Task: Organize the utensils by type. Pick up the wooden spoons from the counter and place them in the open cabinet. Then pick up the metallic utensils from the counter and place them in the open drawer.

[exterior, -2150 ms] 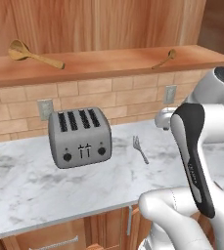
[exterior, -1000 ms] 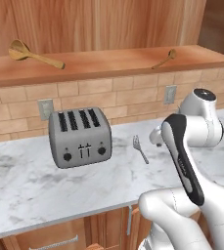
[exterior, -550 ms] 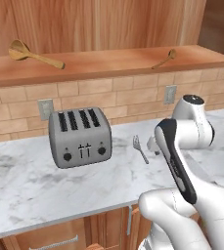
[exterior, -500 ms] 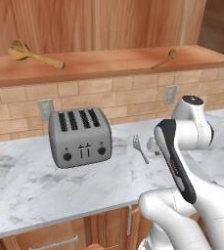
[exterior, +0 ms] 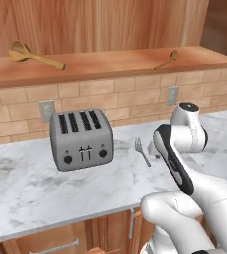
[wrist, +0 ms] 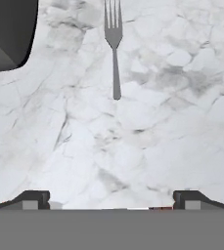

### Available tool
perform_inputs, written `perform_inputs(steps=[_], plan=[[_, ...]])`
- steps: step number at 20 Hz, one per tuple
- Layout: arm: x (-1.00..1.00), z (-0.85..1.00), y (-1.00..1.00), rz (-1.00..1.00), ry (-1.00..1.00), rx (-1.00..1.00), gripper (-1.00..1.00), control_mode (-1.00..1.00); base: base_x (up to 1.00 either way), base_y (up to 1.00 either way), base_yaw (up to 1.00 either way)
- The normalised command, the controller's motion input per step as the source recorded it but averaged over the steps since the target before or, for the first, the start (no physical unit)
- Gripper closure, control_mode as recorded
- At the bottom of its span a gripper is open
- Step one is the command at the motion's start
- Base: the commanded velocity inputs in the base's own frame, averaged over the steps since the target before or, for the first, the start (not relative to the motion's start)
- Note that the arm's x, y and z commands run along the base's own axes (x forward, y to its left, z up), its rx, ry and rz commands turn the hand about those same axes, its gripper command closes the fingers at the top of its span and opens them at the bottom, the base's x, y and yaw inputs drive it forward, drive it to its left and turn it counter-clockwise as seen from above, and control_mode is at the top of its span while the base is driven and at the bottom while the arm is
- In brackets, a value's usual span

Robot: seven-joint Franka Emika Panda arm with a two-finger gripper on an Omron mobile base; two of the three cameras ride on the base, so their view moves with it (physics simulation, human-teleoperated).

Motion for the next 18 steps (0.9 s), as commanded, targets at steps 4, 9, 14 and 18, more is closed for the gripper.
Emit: perform_inputs(steps=[4, 9, 14, 18], plan=[[0.49, -0.38, 0.0, 0.01, 0.01, 0.0, -1.0, -1.0, 0.0, 0.0, 0.0], [0.51, -0.39, 0.0, 0.04, 0.02, -0.01, -1.0, -1.0, 0.0, 0.0, 0.0], [0.44, -0.4, 0.0, 0.04, 0.0, 0.0, -1.0, -1.0, 0.0, 0.0, 0.0], [0.43, -0.47, 0.0, 0.04, 0.0, 0.0, -1.0, -1.0, 0.0, 0.0, 0.0]])
